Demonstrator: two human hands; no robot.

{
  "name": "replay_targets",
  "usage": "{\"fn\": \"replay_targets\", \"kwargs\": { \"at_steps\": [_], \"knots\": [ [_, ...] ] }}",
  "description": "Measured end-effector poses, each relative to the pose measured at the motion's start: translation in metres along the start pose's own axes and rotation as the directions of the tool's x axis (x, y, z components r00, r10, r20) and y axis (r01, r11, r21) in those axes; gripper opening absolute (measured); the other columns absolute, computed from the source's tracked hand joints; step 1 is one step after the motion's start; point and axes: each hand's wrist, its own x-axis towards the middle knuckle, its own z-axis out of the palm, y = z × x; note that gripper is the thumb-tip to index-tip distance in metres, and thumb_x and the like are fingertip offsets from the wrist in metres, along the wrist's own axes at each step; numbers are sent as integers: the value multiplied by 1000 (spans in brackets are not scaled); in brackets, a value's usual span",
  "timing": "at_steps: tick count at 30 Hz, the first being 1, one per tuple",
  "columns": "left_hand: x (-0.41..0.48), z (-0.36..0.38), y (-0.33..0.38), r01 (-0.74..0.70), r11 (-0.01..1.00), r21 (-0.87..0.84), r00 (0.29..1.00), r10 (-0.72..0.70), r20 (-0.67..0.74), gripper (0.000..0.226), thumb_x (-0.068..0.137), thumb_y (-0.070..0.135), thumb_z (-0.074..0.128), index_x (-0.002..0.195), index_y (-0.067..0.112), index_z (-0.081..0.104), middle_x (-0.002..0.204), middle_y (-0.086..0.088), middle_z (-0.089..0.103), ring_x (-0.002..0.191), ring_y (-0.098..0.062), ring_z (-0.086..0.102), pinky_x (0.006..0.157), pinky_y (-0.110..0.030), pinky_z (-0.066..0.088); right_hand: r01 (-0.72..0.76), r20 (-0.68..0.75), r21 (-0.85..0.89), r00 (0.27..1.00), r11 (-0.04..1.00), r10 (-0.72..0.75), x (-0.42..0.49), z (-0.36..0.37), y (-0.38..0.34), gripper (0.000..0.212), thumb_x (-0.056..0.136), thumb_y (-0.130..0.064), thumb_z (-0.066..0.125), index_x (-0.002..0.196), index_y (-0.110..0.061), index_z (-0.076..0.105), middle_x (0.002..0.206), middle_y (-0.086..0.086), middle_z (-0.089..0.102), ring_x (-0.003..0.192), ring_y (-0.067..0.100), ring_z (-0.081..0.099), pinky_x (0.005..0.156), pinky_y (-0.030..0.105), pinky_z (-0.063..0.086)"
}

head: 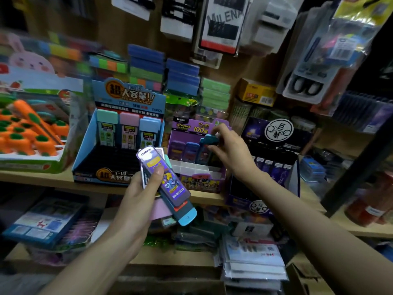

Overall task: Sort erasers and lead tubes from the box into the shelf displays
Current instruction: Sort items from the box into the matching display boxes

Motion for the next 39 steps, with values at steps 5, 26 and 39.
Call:
{"fn": "replay_targets", "kwargs": {
  "at_steps": [5,26,39],
  "knots": [
    [-32,6,12,24,996,91,1000,-26,13,23,88,34,53,105,19,60,102,1,73,91,-17,70,67,-25,54,91,20,-218,996,972,-89,-3,9,-1,19,87,-15,64,103,-5,63,100,13,59,94,32,50,77,37,38],
    [-43,2,-7,-10,998,56,992,2,127,51,68,33,65,112,10,54,93,-7,74,78,-20,71,64,-32,56,-634,521,708,767,312,376,-105,-10,-107,16,88,-20,64,73,-17,64,66,-3,71,60,5,66,51,16,48],
    [-56,2,-17,58,964,259,917,-154,367,53,71,36,65,117,14,52,98,-7,73,81,-17,71,62,-29,56,-680,561,647,731,346,389,-72,-29,-79,24,88,-34,62,93,-12,54,57,-8,54,38,2,43,38,16,32]
  ]
}}
